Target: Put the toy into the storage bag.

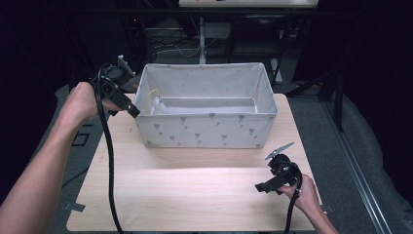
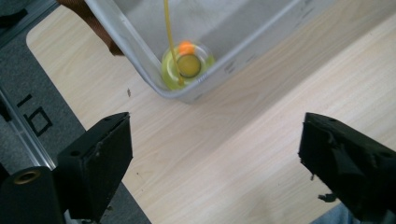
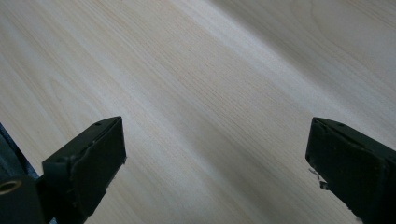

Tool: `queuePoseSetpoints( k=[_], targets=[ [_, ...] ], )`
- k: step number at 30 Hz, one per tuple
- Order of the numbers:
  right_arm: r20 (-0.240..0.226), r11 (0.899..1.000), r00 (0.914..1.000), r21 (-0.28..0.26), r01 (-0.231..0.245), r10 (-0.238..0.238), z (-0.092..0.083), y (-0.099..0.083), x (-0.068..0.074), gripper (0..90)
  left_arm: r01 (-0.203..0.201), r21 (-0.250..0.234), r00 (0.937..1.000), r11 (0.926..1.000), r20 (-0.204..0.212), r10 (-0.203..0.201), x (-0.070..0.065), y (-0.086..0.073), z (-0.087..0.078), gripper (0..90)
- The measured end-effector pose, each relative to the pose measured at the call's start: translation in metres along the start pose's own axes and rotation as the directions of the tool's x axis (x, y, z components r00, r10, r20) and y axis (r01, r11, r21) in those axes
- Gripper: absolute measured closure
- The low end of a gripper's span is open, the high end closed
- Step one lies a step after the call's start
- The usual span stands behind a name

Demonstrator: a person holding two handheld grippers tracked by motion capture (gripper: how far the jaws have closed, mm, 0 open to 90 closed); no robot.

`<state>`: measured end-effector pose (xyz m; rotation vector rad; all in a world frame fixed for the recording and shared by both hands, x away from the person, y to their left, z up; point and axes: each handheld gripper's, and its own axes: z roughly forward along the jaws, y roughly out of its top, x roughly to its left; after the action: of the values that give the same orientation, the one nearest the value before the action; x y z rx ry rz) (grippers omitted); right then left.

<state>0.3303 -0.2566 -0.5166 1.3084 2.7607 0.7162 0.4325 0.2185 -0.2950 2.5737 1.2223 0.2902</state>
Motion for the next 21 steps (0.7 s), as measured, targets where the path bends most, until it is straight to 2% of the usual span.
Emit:
queuePoseSetpoints(
  k=[3, 4, 7, 12, 13, 14, 17, 20, 21],
  targets=[
    [-0.006, 1.0, 1.0, 0.0, -0.001, 0.001, 0.0, 0.0, 0.0, 4.7, -0.01, -0.005, 0.9999, 0.9999, -0.004, 0.01, -0.006, -0.015, 0.0, 5.4],
    [-0.01, 1.0, 0.9999, -0.007, -0.002, 0.002, 0.0, 0.0, 0.0, 4.7, -0.01, -0.005, 0.9999, 0.9999, -0.004, 0.01, -0.006, -0.015, 0.0, 3.9],
    [0.006, 1.0, 1.0, -0.006, -0.007, 0.007, 0.0, -0.001, 0.001, 4.8, -0.026, -0.007, 0.9994, 0.9996, -0.022, 0.026, -0.014, -0.031, 0.003, 0.0],
    [0.004, 1.0, 1.0, -0.004, -0.006, 0.006, 0.0, 0.0, 0.0, 4.8, -0.056, -0.001, 0.9981, 0.9985, -0.028, 0.055, -0.029, -0.059, 0.009, 0.0],
    [-0.005, 1.0, 0.9999, -0.013, -0.014, 0.014, 0.001, 0.0, 0.001, 4.8, -0.059, -0.007, 0.998, 0.9982, -0.022, 0.059, -0.034, -0.07, 0.014, 0.0],
    [-0.005, 1.0, 0.9999, -0.013, -0.014, 0.014, 0.001, 0.0, 0.001, 4.8, -0.059, -0.007, 0.998, 0.9982, -0.022, 0.059, -0.034, -0.07, 0.014, 0.0],
    [-0.008, 1.0, 1.0, -0.002, -0.004, 0.004, 0.001, 0.0, 0.002, 4.8, -0.063, -0.002, 0.9977, 0.998, -0.024, 0.063, -0.042, -0.085, 0.024, 0.0],
    [0.014, 1.0, 0.9999, -0.005, -0.001, 0.001, 0.0, -0.001, 0.001, 4.8, -0.064, 0.02, 0.997, 0.9977, -0.041, 0.065, -0.052, -0.107, 0.042, 0.0],
    [0.014, 1.0, 0.9999, -0.005, -0.001, 0.001, 0.0, -0.001, 0.001, 4.8, -0.064, 0.02, 0.997, 0.9977, -0.041, 0.065, -0.052, -0.107, 0.042, 0.0]
  ],
)
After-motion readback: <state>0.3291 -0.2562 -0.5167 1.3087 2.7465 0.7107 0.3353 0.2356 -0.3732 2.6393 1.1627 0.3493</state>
